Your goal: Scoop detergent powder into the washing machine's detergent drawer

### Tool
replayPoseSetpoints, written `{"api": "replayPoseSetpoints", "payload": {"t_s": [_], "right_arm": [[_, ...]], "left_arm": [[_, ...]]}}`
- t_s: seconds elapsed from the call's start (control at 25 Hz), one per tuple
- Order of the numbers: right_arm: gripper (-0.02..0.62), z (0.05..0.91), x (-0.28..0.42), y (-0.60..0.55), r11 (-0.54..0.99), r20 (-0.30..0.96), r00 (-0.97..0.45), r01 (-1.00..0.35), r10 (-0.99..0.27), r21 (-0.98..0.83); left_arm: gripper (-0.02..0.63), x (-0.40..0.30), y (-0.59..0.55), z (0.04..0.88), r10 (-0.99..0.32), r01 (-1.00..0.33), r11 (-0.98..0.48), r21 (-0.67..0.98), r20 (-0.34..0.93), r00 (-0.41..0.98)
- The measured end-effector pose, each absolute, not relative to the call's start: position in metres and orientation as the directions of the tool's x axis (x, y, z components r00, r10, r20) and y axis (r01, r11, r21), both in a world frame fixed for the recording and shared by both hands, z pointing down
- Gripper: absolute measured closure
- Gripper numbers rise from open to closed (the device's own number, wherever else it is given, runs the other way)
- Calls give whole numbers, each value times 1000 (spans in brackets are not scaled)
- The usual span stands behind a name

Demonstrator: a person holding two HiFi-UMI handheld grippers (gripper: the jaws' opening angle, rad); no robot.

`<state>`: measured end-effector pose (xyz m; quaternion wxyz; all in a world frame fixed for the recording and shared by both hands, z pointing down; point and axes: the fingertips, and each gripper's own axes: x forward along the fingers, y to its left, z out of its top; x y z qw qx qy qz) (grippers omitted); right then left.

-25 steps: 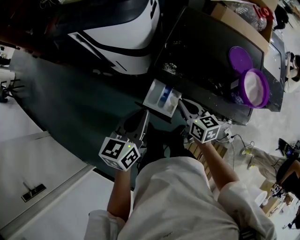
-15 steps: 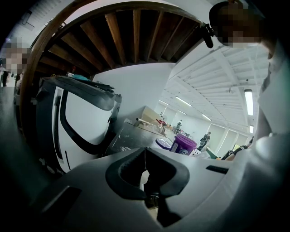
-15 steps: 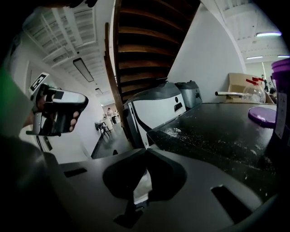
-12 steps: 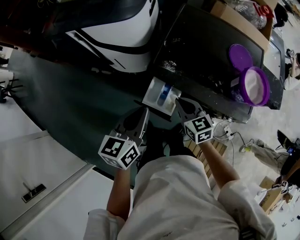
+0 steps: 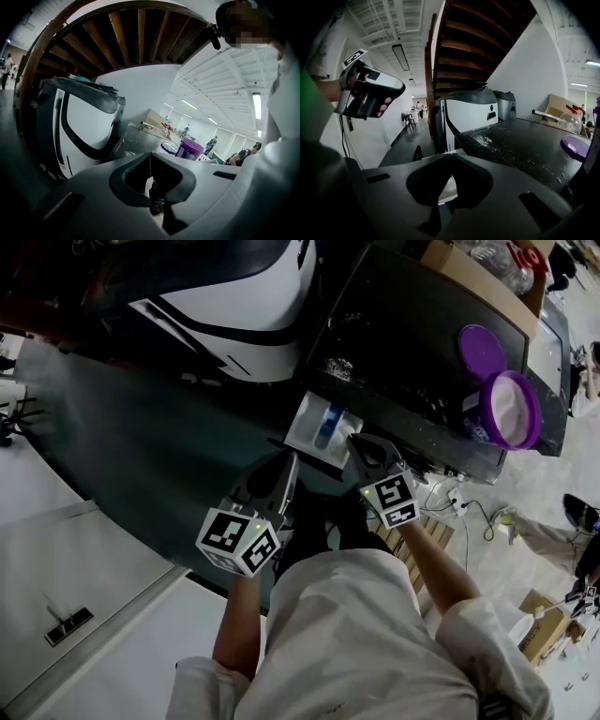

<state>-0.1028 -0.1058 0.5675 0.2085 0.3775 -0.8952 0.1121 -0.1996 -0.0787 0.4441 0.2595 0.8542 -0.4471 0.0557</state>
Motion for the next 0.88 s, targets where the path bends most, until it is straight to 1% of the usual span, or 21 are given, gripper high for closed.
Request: {"api": "replayPoseSetpoints", "payload": {"t_s": [0.4,0.68,0.88], "right_arm": [[588,570,-111,-98,732,472,-605,-667,-642,141],[588,569,-115,-91,738,476,-578,-612,-663,284],[588,570,-117,-89,731,475,-562,-588,-677,346]], "left_arm": [[586,-201,-77,444,-731,-790,-471,392,328,599],[586,-202,-75,445,-733,-793,-466,393,331,594],[586,-204,-74,446,-735,-793,-462,396,330,592]]}}
